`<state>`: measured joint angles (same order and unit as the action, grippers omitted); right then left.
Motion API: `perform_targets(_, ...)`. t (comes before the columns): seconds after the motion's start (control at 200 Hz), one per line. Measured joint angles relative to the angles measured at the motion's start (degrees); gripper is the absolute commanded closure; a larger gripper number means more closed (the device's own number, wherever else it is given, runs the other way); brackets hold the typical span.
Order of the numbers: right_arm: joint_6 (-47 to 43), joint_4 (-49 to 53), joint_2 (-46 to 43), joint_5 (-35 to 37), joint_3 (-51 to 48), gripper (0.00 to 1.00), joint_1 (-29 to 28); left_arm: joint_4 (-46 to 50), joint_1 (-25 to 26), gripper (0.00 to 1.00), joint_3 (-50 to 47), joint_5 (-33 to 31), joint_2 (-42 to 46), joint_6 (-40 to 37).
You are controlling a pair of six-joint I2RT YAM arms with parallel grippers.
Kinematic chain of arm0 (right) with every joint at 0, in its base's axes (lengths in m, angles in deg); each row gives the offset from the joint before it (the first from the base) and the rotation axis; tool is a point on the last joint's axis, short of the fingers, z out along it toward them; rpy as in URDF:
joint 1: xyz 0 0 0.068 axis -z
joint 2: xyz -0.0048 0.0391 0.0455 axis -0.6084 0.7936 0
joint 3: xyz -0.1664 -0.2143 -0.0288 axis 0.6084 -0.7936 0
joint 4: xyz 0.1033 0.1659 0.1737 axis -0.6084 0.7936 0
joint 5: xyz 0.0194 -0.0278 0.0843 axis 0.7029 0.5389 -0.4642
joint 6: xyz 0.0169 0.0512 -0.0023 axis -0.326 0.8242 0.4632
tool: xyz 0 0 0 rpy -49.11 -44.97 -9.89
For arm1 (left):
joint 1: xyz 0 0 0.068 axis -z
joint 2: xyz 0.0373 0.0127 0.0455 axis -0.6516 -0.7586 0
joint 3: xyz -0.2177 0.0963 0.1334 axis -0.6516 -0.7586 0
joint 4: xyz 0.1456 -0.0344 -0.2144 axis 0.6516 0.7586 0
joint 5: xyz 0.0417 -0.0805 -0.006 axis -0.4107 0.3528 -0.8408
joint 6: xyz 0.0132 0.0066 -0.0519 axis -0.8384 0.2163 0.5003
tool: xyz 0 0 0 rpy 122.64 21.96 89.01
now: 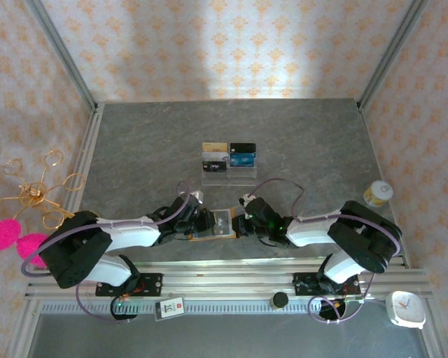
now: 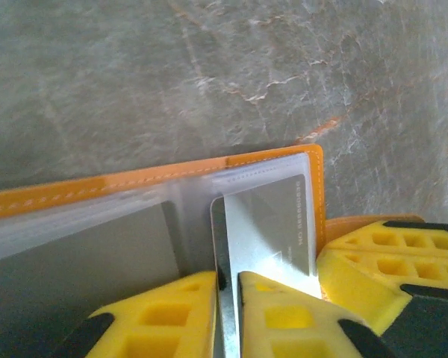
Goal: Take the credit cards out of the card holder
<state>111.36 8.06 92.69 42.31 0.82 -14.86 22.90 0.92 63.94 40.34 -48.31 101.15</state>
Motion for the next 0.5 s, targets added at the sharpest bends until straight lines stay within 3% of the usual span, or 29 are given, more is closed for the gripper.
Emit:
perform_targets(0.07, 0.13, 0.02, -0.02, 0.02, 0.00, 1.00, 0.00, -0.09, 0.00, 1.00, -0.81, 0.13, 0.59, 0.48)
perform_targets(0.4, 1.86, 0.66, -1.22, 1.40, -0.94, 1.00, -0.13, 0.55, -2.03, 1.00, -3.41, 0.13, 7.04, 0.37)
perform_targets(0.445, 2.03, 0.94, -1.55, 1.60, -1.05, 0.96, -0.13, 0.70, -2.40, 1.00, -3.63, 0.13, 8.15, 0.07)
perform_targets(0.5, 1.99, 1.68, -2.16, 1.79, -1.14, 0.91, -0.24, 1.03, -2.60, 0.81, -3.63, 0.35, 9.20, -0.70)
